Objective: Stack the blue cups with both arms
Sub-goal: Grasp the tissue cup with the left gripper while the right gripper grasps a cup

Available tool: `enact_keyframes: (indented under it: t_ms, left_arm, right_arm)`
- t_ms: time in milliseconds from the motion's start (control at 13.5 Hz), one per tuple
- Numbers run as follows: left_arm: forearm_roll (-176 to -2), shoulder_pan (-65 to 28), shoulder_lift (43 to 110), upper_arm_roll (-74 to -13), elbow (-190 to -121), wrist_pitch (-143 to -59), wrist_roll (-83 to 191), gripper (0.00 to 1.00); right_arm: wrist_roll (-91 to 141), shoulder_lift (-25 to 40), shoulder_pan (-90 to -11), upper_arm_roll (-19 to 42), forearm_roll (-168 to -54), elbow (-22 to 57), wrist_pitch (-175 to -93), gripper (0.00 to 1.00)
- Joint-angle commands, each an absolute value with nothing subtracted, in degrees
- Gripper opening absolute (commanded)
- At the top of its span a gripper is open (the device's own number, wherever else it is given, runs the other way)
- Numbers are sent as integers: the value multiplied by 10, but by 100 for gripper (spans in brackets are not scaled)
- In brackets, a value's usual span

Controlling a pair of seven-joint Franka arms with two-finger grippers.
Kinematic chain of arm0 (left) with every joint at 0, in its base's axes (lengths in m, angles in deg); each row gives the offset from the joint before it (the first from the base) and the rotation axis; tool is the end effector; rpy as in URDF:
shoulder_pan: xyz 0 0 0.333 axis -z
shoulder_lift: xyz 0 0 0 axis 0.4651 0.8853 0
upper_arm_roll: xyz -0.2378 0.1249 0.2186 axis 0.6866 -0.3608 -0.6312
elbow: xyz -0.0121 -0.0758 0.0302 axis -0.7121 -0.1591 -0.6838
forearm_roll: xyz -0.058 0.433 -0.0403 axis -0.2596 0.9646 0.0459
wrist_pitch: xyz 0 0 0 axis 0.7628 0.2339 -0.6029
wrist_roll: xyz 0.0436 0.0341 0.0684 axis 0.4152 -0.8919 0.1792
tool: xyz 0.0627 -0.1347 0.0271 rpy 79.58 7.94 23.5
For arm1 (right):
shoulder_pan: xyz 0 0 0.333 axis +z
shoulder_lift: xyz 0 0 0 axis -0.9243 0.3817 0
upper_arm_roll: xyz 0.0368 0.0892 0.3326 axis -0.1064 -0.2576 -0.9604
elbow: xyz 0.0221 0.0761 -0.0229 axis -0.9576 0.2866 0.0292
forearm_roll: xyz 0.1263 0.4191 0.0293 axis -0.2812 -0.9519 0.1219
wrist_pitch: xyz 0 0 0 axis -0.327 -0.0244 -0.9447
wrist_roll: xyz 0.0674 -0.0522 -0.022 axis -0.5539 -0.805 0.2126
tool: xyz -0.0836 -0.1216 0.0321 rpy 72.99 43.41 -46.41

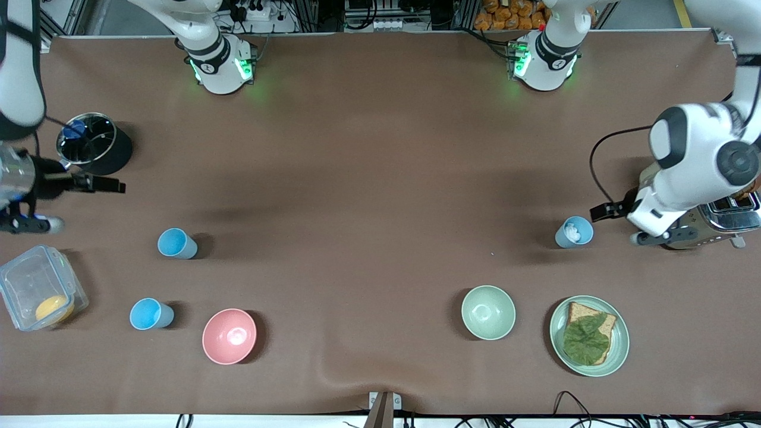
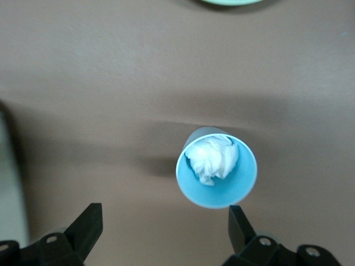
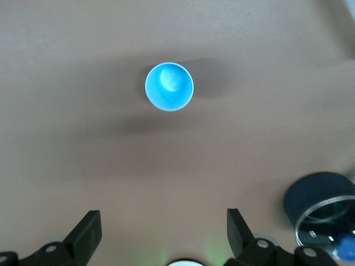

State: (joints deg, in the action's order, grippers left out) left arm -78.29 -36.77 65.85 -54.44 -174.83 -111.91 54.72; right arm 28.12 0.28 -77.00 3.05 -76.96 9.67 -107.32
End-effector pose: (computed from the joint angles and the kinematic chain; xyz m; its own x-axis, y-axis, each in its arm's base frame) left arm 0.6118 0.0199 0.2519 0.9903 0.1051 -0.0912 0.1054 -0.9944 -0.0015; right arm 0.6461 -0.0676 0.4238 0.9475 -0.0728 -0.3113 -0.1014 -0.9919 -0.0766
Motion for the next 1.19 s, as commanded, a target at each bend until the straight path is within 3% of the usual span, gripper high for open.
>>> enact_keyframes:
  t_ms: [0,148,222,296,444,519,815,1111]
  left_arm:
    - [-792,-374,690,-542,-1751,-1151,561,98]
    - [-794,-375,705,-542,-1751,-1165,557,98]
    - [-794,-375,712,-542,-1750,-1170,556,93]
    - [-794,-375,717,-542,-1751,-1180,556,80]
    - [-794,-374,727,-541,-1751,-1187,556,20]
    - [-794,-373,732,-541,-1751,-1190,556,0]
    - [-794,-370,721,-534,-1743,-1190,561,0]
    - [-796,-372,679,-458,-1736,-1174,525,0]
  right_arm:
    - [283,79,-771,23,-777,73,-1119,100]
    - [284,108,-769,23,-776,81,-1144,100]
    - [285,108,-764,23,-776,111,-1176,100]
    - [285,103,-765,23,-777,142,-1215,100]
    - [284,104,-764,23,-777,159,-1240,100]
    - [283,106,-764,23,-774,161,-1250,100]
    - [258,115,-749,23,-727,164,-1255,100]
    - [252,114,-756,21,-729,171,-1256,100]
